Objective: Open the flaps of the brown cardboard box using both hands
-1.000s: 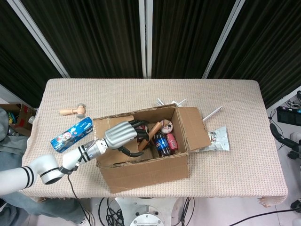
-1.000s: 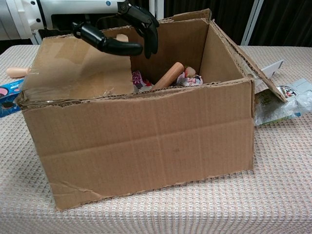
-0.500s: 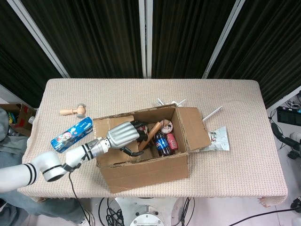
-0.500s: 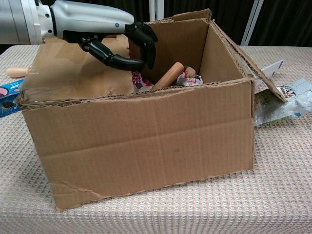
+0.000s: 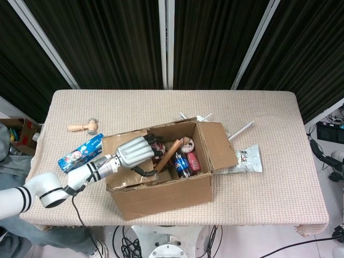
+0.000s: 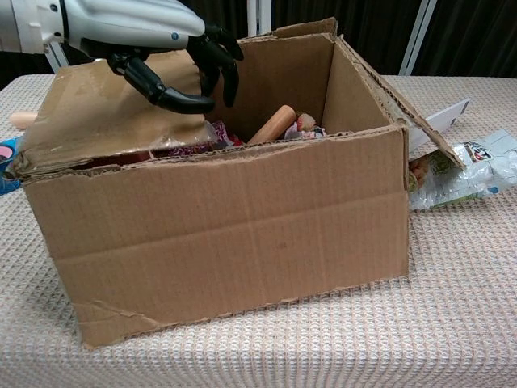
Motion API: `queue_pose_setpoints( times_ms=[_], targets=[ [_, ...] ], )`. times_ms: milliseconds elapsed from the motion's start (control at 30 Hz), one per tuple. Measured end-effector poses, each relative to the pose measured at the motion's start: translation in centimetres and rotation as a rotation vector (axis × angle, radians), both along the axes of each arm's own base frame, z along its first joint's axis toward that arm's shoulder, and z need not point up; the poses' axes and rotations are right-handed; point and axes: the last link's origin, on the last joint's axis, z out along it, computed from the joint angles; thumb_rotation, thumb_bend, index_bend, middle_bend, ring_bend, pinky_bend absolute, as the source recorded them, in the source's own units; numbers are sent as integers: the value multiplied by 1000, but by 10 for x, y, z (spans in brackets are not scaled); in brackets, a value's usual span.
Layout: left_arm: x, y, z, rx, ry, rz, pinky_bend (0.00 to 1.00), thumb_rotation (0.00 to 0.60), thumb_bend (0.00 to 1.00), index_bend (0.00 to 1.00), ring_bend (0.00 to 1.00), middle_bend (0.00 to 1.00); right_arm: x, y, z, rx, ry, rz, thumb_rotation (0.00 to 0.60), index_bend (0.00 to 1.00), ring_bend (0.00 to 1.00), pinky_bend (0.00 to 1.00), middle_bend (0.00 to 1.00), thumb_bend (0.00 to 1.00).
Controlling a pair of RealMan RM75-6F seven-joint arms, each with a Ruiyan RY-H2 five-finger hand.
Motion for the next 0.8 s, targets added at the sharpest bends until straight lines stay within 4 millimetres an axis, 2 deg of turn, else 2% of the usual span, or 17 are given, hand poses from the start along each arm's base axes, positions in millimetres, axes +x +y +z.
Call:
queue_pose_setpoints(
  times_ms=[167, 400, 567, 800],
  targets=[
    [1, -5, 23, 37, 7, 7, 176, 172, 354, 272, 107, 561, 0, 1, 2, -6, -5, 2, 600, 0, 0, 0, 0, 172],
    [0, -20, 70, 134, 5, -1, 176, 171, 356, 268, 132, 584, 3, 1, 1, -4, -3, 11, 600, 0, 0, 0, 0, 171],
    [-16, -30, 102, 190, -17, 61, 176, 173, 354, 248, 141, 584, 7, 2, 0, -4, -2, 25, 600, 0, 0, 0, 0, 169],
    [-45, -47, 160, 275, -206, 262, 176, 171, 352, 234, 144, 583, 9, -1, -3, 13, 5, 17, 600, 0, 0, 0, 0, 176]
  ],
)
